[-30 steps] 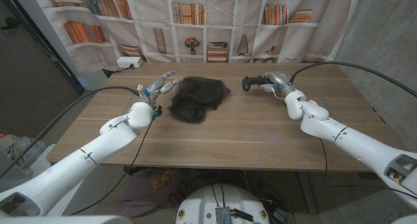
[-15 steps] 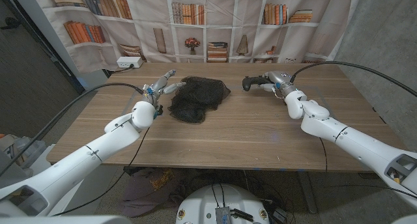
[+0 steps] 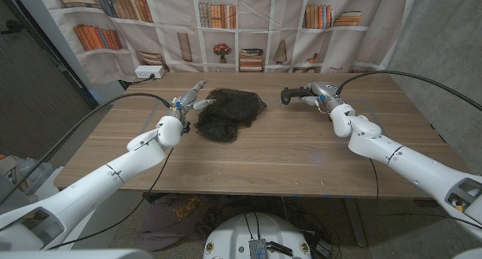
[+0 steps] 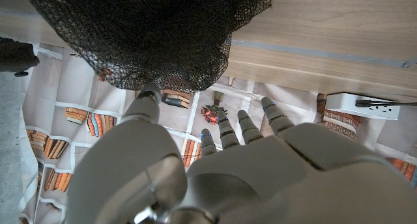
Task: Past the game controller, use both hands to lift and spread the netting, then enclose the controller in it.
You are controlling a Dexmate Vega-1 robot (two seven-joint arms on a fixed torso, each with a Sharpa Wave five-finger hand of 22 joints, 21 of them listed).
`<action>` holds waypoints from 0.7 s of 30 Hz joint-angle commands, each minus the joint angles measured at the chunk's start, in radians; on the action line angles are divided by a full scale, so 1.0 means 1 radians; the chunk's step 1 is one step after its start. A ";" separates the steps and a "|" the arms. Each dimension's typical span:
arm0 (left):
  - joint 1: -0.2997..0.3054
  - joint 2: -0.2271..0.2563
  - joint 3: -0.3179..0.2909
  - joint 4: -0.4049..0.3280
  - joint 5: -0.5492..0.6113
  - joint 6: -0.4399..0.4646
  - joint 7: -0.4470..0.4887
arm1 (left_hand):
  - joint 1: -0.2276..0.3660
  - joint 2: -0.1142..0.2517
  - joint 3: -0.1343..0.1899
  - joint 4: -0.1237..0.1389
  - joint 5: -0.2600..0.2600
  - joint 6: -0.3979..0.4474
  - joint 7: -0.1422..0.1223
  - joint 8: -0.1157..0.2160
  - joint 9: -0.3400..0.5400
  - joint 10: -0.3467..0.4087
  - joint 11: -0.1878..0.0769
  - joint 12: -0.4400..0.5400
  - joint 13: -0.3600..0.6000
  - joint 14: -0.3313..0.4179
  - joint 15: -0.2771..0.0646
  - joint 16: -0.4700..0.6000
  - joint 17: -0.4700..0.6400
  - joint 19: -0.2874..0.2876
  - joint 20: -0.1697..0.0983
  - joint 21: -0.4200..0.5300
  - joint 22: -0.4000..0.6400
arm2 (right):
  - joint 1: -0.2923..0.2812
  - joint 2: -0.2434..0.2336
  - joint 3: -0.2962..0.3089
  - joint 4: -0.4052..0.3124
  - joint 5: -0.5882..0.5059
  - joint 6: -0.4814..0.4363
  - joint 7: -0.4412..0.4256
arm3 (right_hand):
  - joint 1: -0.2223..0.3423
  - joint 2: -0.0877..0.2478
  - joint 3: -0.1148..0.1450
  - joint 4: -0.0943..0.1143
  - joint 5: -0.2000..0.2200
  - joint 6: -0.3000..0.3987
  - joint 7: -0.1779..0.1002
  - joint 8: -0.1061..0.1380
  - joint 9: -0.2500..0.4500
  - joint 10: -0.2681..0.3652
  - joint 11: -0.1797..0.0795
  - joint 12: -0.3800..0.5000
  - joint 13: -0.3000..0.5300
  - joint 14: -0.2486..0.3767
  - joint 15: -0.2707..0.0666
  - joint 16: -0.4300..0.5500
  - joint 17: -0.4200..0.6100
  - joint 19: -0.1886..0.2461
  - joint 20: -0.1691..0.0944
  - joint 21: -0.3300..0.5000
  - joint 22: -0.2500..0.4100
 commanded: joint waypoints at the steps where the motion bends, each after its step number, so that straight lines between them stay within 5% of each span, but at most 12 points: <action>1: -0.033 -0.018 0.035 0.028 0.053 0.029 -0.019 | -0.033 -0.041 -0.030 0.017 -0.001 -0.017 -0.002 0.005 0.001 0.052 -0.026 0.014 -0.002 -0.036 0.012 -0.003 0.004 -0.046 0.013 -0.018 0.000 | 0.002 -0.002 0.002 0.003 0.004 -0.003 0.003 | -0.059 0.069 0.216 0.205 0.003 0.029 -0.018 -0.002 0.006 0.044 -0.038 -0.007 0.003 0.001 -0.060 -0.002 0.001 -0.003 -0.155 0.009 0.002; 12: -0.058 -0.029 0.054 0.053 0.057 0.023 -0.057 | -0.070 -0.074 -0.063 0.031 0.000 -0.078 0.007 -0.008 0.000 0.068 -0.012 0.013 -0.004 -0.036 0.014 0.004 0.002 -0.044 0.016 -0.018 -0.002 | 0.009 -0.001 -0.004 0.009 0.003 -0.005 0.015 | -0.061 0.068 0.217 0.203 0.003 0.031 -0.018 -0.003 0.010 0.046 -0.036 -0.010 0.005 0.004 -0.059 -0.003 0.003 -0.008 -0.155 0.017 -0.001; 17: -0.067 -0.029 0.060 0.056 0.054 0.029 -0.081 | -0.086 -0.081 -0.074 0.038 0.002 -0.067 0.021 0.004 0.000 0.076 -0.038 0.013 -0.004 -0.038 0.018 0.006 0.002 -0.045 0.018 -0.018 -0.002 | 0.011 0.001 -0.005 0.013 0.006 -0.003 0.015 | -0.062 0.068 0.218 0.203 0.003 0.033 -0.017 -0.005 0.012 0.047 -0.036 -0.012 0.006 0.005 -0.059 -0.004 0.004 -0.010 -0.154 0.023 -0.004; 21: -0.069 -0.029 0.061 0.058 0.048 0.026 -0.090 | -0.097 -0.081 -0.082 0.046 0.006 -0.011 0.040 0.028 -0.001 0.094 -0.102 0.015 -0.001 -0.015 0.004 0.018 0.002 -0.037 0.019 -0.015 -0.002 | 0.012 0.002 -0.005 0.014 0.008 -0.001 0.015 | -0.063 0.068 0.218 0.202 0.003 0.035 -0.018 -0.005 0.014 0.047 -0.035 -0.013 0.007 0.006 -0.059 -0.005 0.005 -0.012 -0.154 0.027 -0.005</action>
